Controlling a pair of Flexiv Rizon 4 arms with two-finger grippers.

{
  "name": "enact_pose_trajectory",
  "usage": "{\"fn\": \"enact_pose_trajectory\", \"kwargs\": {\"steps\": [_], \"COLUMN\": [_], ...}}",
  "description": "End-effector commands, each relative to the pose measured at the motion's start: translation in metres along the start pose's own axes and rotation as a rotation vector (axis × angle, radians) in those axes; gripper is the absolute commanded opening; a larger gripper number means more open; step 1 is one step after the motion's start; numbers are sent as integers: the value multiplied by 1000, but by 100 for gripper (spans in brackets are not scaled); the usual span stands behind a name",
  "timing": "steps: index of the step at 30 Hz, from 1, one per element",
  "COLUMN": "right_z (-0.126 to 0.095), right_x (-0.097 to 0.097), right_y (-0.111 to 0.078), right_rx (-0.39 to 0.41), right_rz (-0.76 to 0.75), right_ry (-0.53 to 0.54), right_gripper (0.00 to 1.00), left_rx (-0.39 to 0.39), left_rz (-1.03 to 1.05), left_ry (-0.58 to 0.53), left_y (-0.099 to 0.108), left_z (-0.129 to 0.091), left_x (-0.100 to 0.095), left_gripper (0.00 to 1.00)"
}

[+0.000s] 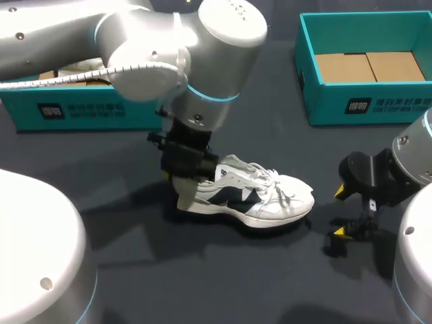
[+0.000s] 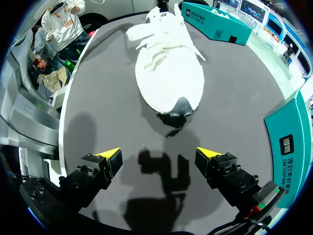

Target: Take the shoe out of the shoebox, open the shoe tongue, remove and reinsert the insole, then place the shoe into the shoebox

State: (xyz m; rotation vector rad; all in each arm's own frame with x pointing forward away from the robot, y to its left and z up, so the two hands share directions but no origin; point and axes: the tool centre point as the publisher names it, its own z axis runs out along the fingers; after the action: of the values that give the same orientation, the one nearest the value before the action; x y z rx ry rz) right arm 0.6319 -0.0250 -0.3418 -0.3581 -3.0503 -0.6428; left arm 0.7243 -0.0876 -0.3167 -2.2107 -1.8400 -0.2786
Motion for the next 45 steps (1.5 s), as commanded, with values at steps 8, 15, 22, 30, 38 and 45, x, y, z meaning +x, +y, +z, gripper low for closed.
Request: {"fn": "enact_pose_trajectory", "kwargs": {"steps": [8, 15, 22, 30, 38, 45], "right_z": [-1, -1, -1, -1, -1, -1], "right_x": [2, 2, 2, 2, 2, 2], "right_y": [0, 0, 0, 0, 0, 0], "right_rx": [1, 1, 1, 1, 1, 1], "right_rz": [0, 0, 0, 0, 0, 0], "right_ry": [-3, -3, -3, -3, -3, -3], "right_gripper": [100, 100, 100, 100, 100, 100], "left_rx": [-30, -28, -14, -27, -42, -56], "left_rz": [-23, -29, -53, -61, -50, -38], "left_ry": [9, 4, 8, 25, 20, -41], "left_y": [2, -1, -1, -4, -5, -10], "left_z": [26, 34, 44, 49, 51, 34], "left_x": [-26, -29, -35, -40, -41, -32], "left_gripper": [0, 0, 0, 0, 34, 99]}}
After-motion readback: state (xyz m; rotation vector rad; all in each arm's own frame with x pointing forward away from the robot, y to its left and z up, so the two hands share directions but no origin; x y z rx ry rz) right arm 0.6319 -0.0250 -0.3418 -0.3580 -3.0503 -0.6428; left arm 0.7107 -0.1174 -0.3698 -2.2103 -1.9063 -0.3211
